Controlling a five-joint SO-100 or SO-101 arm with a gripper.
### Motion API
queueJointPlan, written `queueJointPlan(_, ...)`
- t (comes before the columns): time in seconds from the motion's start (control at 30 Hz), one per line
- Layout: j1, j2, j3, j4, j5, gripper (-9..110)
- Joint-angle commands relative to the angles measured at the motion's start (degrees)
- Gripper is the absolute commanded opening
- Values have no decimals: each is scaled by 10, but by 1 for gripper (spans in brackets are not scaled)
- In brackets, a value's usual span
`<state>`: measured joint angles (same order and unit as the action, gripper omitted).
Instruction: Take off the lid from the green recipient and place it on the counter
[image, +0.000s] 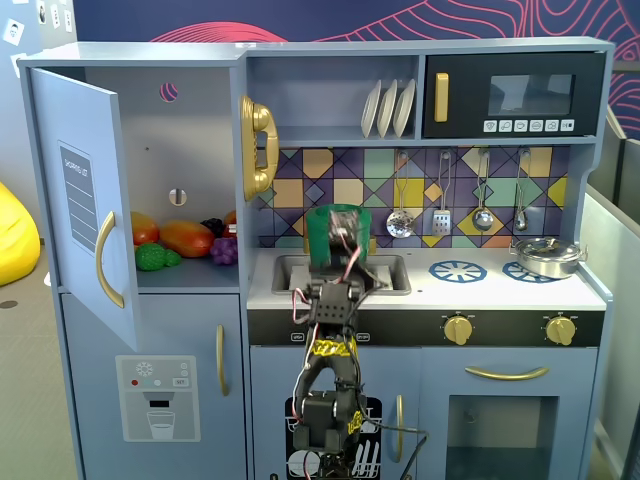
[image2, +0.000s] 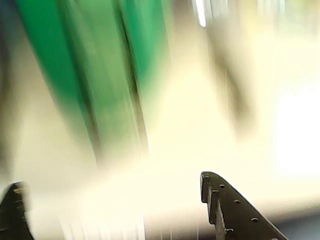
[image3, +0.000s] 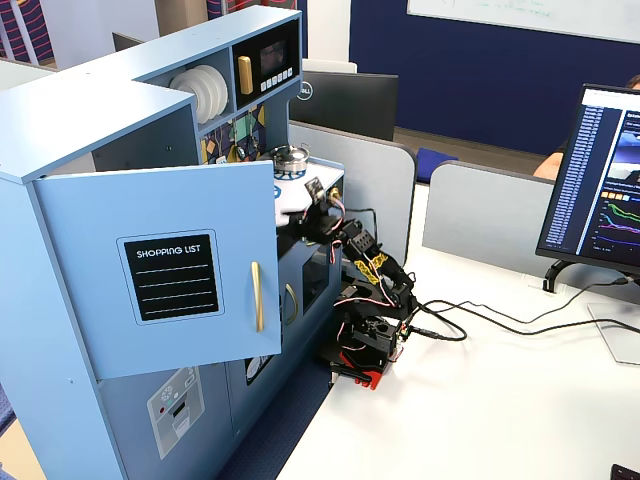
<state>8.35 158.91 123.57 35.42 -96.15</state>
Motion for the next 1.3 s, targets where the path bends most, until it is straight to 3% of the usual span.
queueJointPlan(0.0,-13,-50,-76,-54,-29,43)
queueJointPlan(0.67,-23,-279,-251,-143,-23,39)
queueJointPlan(1.27,-41,-381,-338,-134,-22,30)
